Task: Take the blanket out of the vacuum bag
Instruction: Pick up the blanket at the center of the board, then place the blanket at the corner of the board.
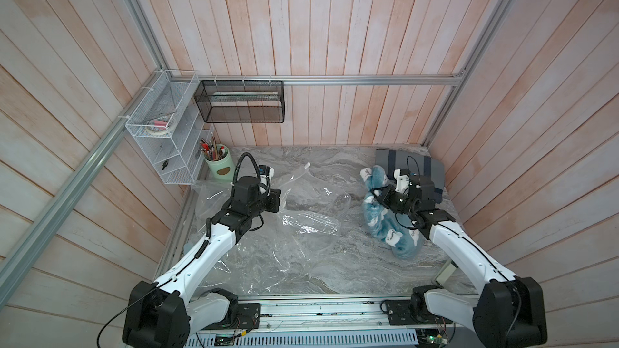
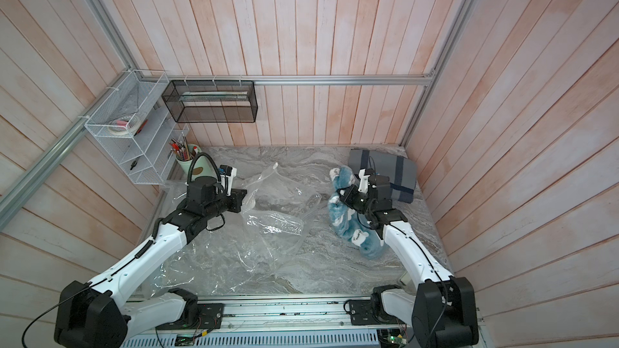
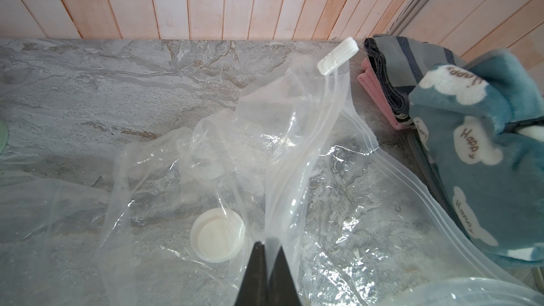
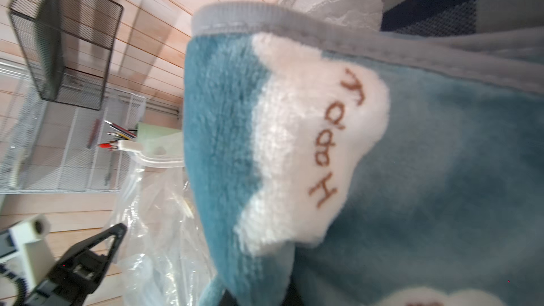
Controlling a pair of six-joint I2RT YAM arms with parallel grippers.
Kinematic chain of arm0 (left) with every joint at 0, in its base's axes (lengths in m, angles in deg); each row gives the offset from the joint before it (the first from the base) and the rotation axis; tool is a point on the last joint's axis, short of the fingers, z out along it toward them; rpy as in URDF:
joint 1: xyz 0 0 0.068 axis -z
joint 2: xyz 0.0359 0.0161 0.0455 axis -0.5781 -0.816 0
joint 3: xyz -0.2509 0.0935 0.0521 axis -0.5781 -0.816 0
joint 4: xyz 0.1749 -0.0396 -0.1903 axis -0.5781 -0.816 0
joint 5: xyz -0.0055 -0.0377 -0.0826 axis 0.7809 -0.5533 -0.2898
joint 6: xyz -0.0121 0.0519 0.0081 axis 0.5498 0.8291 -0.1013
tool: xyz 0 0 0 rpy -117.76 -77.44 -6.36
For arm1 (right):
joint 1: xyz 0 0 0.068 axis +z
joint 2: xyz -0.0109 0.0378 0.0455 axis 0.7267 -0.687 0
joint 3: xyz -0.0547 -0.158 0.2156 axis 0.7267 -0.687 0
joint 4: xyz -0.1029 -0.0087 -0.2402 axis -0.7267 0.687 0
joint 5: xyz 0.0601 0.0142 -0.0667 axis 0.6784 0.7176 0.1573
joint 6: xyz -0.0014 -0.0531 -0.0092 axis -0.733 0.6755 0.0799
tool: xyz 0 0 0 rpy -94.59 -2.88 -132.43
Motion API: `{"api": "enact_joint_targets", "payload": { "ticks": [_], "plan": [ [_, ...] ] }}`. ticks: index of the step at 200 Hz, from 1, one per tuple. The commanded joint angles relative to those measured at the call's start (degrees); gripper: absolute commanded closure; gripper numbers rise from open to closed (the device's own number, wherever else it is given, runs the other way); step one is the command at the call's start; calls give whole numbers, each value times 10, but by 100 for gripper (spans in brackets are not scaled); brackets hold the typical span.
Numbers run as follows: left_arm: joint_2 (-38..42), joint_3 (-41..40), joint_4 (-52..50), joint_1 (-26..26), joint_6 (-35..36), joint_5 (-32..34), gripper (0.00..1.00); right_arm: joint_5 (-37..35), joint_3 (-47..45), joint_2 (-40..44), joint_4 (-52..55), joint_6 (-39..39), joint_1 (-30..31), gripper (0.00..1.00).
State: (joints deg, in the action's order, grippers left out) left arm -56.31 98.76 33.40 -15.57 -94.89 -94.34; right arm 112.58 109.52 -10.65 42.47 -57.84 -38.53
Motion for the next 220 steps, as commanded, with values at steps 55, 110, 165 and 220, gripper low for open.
{"api": "enact_joint_targets", "payload": {
  "ticks": [55, 110, 165, 220],
  "plan": [
    [9, -7, 4, -4, 11, -3, 100, 8, 8, 199, -67, -109, -108, 100],
    [6, -6, 6, -4, 11, -9, 100, -134, 110, 252, 100, -40, -149, 100],
    [9, -5, 3, -4, 12, -8, 100, -299, 170, 210, 181, 28, -162, 100],
    [7, -8, 3, -5, 14, -6, 100, -300, 202, 156, 170, 70, -246, 100]
  ]
}}
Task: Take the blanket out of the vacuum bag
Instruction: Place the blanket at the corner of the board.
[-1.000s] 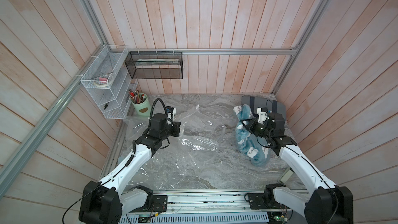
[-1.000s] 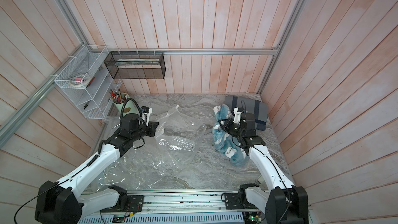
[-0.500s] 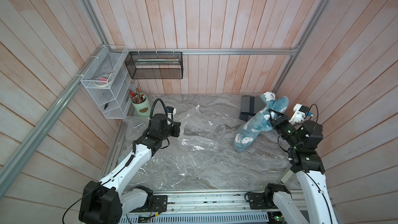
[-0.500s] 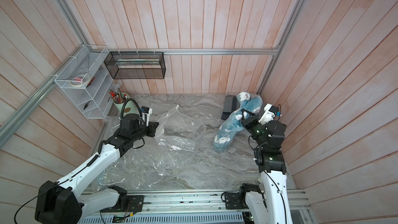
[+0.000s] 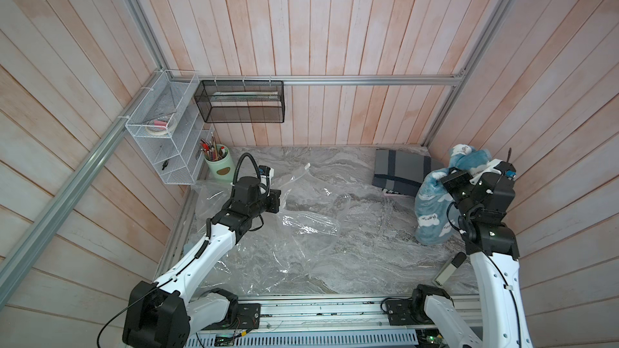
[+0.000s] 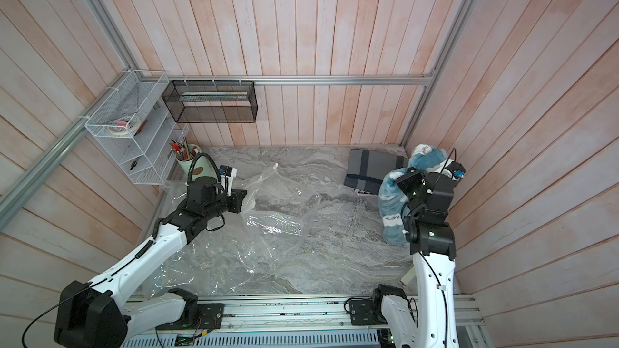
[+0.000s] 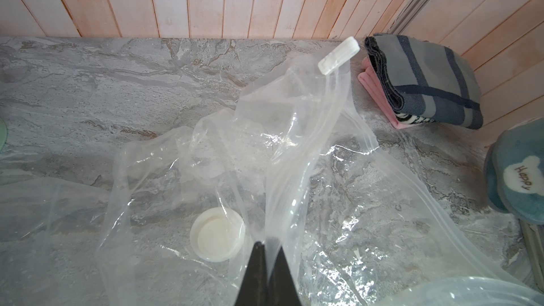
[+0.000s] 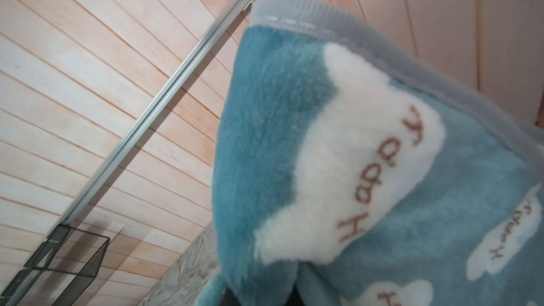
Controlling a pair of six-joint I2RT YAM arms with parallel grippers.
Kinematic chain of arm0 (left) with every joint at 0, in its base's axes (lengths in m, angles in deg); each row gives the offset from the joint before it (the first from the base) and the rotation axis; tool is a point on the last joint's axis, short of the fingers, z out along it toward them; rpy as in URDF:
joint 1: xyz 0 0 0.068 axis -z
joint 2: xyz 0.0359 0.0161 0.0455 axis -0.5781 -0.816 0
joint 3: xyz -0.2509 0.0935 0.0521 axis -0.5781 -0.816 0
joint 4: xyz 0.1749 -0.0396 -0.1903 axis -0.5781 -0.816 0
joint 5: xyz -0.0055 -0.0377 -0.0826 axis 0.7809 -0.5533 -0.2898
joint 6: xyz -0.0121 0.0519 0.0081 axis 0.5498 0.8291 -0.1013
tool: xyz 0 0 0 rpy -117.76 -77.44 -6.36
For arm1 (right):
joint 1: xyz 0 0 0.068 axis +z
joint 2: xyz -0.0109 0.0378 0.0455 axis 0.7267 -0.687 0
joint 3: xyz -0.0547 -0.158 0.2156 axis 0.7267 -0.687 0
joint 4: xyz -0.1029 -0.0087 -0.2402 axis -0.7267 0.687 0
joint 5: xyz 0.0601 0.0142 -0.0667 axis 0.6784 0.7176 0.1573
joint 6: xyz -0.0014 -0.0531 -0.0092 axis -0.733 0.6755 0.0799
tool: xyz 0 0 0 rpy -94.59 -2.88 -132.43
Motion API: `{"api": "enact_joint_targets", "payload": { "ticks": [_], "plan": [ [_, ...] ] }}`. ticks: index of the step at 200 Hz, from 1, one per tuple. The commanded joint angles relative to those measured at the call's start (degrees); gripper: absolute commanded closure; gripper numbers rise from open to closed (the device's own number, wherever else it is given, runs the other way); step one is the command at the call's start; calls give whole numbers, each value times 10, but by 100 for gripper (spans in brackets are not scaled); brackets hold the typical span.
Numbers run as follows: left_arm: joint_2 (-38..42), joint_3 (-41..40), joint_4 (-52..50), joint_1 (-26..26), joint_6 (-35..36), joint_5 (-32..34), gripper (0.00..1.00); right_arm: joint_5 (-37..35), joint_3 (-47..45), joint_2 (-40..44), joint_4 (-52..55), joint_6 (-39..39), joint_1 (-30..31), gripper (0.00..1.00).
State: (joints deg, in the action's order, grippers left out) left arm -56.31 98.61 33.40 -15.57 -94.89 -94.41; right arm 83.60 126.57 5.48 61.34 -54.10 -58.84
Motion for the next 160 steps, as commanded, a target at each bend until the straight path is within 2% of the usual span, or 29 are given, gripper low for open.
{"api": "enact_joint_targets", "payload": {
  "ticks": [1, 42, 69, 129, 160],
  "plan": [
    [7, -6, 3, -4, 14, -5, 100, -9, 31, -6, -20, 33, -46, 100],
    [-1, -4, 1, -4, 15, -4, 100, 62, 11, -41, -61, 33, -151, 100],
    [-4, -3, 0, -4, 16, -3, 100, 85, 4, -73, -95, 33, -180, 100],
    [-7, 0, -3, -4, 16, -2, 100, 106, -13, -124, -184, 25, -178, 100],
    [-8, 0, -2, -4, 17, -4, 100, 83, -4, -151, -209, 52, -137, 100]
  ]
}}
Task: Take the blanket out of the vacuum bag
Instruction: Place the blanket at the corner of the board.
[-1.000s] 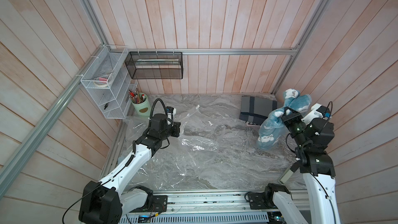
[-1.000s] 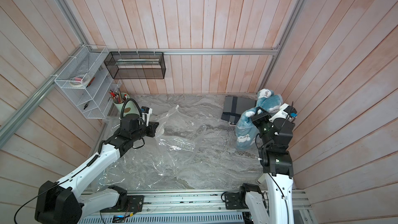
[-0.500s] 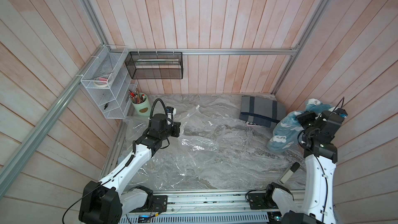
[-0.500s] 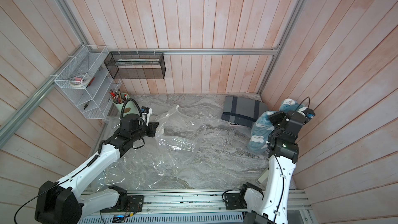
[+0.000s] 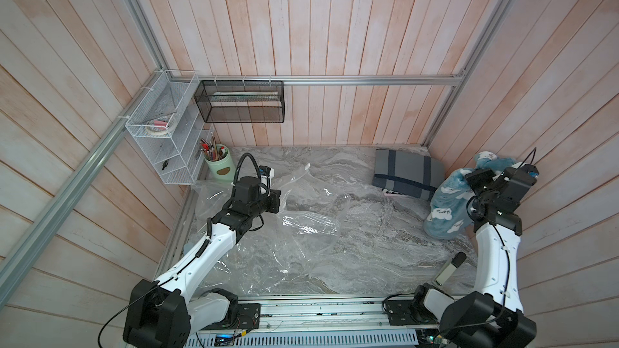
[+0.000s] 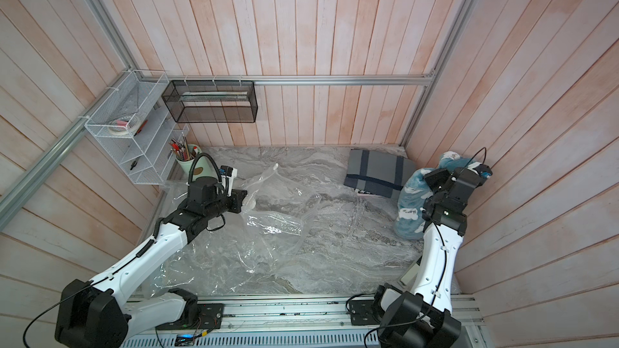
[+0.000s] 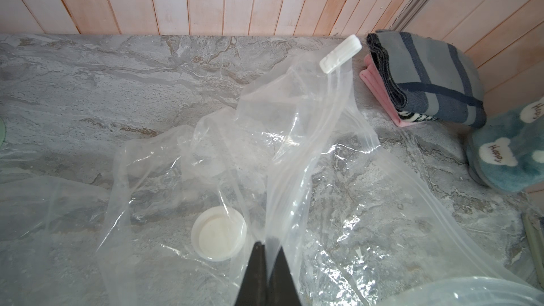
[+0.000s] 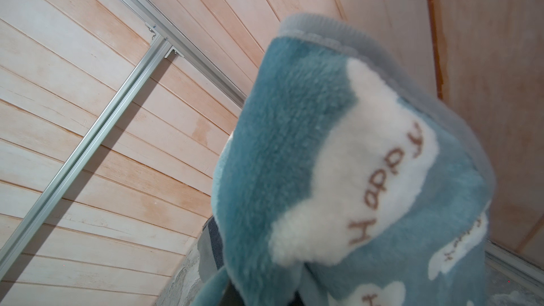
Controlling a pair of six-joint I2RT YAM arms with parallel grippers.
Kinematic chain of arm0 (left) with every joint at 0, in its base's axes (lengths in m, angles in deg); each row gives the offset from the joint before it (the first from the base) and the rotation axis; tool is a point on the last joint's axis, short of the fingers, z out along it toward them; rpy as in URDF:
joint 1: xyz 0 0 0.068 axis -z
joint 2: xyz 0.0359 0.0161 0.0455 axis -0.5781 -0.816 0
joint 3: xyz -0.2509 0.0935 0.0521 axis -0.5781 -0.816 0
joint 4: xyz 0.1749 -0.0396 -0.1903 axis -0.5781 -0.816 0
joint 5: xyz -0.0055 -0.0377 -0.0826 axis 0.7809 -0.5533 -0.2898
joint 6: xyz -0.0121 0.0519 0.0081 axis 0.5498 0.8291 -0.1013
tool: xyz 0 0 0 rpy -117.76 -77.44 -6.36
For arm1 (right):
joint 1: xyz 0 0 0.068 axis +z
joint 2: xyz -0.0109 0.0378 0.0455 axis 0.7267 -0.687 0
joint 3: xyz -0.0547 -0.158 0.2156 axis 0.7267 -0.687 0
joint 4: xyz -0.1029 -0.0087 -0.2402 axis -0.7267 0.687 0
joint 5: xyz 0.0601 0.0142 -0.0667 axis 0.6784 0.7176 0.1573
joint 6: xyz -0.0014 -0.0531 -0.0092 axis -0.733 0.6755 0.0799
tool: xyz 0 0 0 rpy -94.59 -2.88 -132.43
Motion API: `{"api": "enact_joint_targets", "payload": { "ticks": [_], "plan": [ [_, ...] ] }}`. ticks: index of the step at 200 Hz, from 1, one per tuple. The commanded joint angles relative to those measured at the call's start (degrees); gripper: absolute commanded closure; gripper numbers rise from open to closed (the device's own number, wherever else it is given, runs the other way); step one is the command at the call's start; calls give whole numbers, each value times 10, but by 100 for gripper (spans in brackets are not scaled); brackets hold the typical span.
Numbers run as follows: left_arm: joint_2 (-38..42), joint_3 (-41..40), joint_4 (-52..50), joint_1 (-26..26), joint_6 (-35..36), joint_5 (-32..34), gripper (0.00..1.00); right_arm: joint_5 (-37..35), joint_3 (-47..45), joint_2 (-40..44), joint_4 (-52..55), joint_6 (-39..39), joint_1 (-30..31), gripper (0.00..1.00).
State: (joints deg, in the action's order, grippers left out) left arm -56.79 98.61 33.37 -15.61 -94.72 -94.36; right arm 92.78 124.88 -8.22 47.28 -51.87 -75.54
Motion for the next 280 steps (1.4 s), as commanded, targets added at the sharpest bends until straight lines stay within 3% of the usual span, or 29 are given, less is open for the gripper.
{"api": "enact_joint_targets", "payload": {
  "ticks": [1, 69, 117, 170, 280],
  "plan": [
    [-3, 0, -2, -4, 15, -4, 100, -11, 14, -16, -69, 31, 31, 100],
    [3, -2, -6, -4, 15, 0, 100, -139, 126, -119, -53, 133, 151, 100],
    [-1, -2, -6, -4, 16, 2, 100, -192, 195, -186, -46, 180, 212, 100],
    [-9, 2, -8, -4, 18, 4, 100, -203, 249, -266, -49, 217, 270, 100],
    [-21, 4, -9, -5, 22, 15, 100, -139, 270, -400, -64, 232, 374, 100]
  ]
}}
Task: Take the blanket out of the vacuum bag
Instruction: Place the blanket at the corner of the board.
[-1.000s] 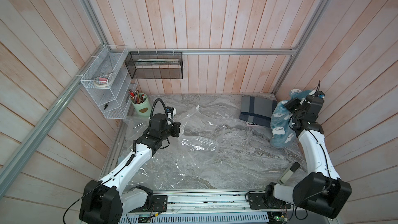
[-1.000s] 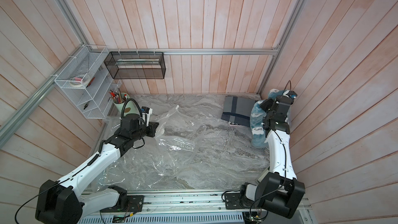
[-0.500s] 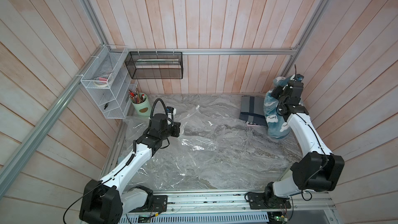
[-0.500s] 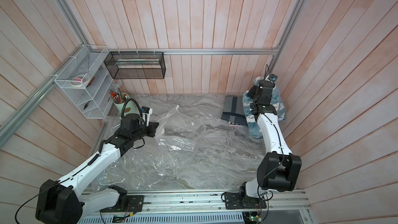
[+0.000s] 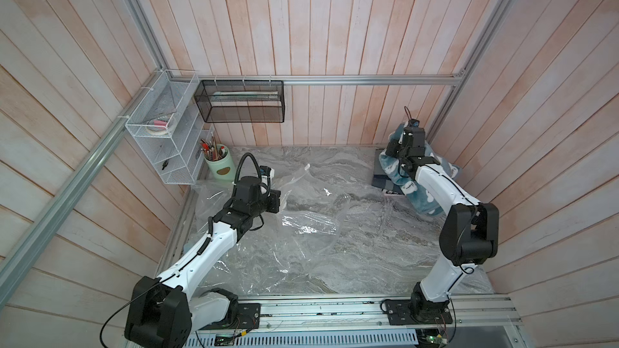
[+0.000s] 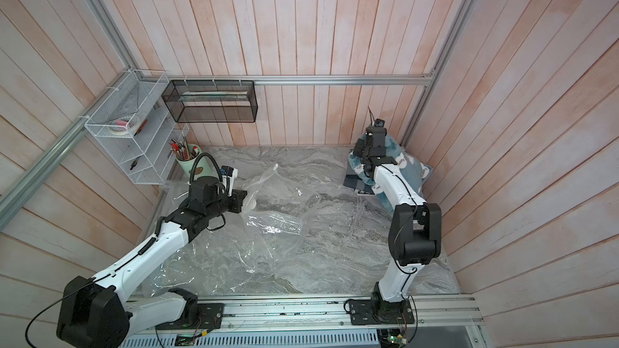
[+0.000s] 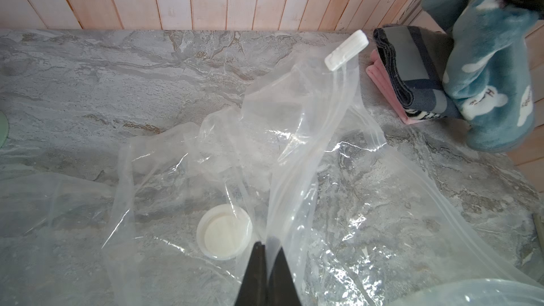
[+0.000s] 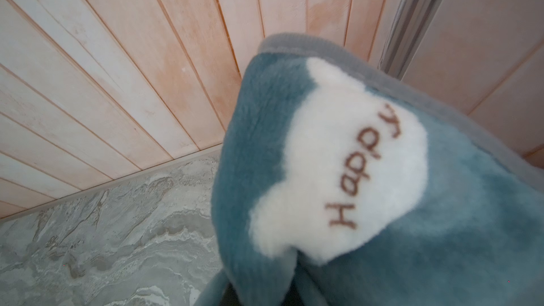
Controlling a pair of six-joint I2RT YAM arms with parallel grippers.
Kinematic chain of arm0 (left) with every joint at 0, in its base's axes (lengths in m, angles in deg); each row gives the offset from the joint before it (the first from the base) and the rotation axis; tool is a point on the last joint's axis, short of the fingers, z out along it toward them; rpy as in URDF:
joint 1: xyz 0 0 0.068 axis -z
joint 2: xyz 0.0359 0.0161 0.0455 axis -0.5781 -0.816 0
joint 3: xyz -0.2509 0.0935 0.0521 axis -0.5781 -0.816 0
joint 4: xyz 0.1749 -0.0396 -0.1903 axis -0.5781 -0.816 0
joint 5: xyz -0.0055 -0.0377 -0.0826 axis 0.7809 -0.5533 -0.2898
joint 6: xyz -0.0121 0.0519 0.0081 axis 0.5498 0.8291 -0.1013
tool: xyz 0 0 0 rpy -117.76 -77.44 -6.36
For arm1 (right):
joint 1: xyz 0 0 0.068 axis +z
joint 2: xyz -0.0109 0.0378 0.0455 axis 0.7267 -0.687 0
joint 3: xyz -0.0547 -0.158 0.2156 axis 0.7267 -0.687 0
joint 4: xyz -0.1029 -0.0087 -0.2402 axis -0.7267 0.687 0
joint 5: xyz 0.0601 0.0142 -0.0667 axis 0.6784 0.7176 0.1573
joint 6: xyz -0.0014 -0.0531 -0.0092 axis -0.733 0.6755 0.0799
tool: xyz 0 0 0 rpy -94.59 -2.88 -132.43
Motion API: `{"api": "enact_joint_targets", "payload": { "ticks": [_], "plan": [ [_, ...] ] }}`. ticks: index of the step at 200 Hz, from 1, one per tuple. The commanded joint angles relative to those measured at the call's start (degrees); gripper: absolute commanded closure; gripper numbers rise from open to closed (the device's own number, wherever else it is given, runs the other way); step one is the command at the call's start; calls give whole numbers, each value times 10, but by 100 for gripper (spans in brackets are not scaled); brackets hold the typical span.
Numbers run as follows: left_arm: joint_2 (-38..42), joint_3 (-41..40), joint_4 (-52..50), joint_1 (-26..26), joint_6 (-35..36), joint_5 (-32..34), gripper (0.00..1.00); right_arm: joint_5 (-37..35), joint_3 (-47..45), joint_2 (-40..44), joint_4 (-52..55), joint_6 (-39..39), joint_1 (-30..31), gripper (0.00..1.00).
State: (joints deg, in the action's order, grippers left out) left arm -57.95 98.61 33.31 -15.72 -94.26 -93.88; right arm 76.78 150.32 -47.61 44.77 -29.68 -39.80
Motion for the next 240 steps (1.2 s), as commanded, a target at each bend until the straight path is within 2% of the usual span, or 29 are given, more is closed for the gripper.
{"api": "enact_joint_targets", "payload": {
  "ticks": [1, 32, 61, 91, 138, 153, 176, 206, 240],
  "plan": [
    [-10, 4, -8, -4, 17, 10, 100, 21, 15, -6, -39, 9, 17, 100],
    [-13, 5, -8, -3, 18, 12, 100, 23, 23, -16, -36, 5, 25, 100],
    [-14, 5, -8, -3, 19, 14, 100, 15, 74, -22, 6, 11, 23, 100],
    [-21, 6, -5, -4, 19, 12, 100, 54, 119, -49, 50, -8, 21, 100],
    [-22, 12, -8, -4, 21, 13, 100, 95, 63, -75, 1, -46, 28, 100],
    [-22, 13, -9, -5, 21, 13, 100, 110, 42, -78, -26, -40, 28, 76],
    [-23, 12, -8, -5, 21, 12, 100, 117, 13, -56, -60, -22, 26, 54],
    [-29, 12, -5, -6, 20, 7, 100, 125, -50, 14, -115, -35, 2, 45],
    [-33, 15, -5, -5, 19, 2, 100, 185, -134, 83, -161, -109, -80, 43]
  ]
}}
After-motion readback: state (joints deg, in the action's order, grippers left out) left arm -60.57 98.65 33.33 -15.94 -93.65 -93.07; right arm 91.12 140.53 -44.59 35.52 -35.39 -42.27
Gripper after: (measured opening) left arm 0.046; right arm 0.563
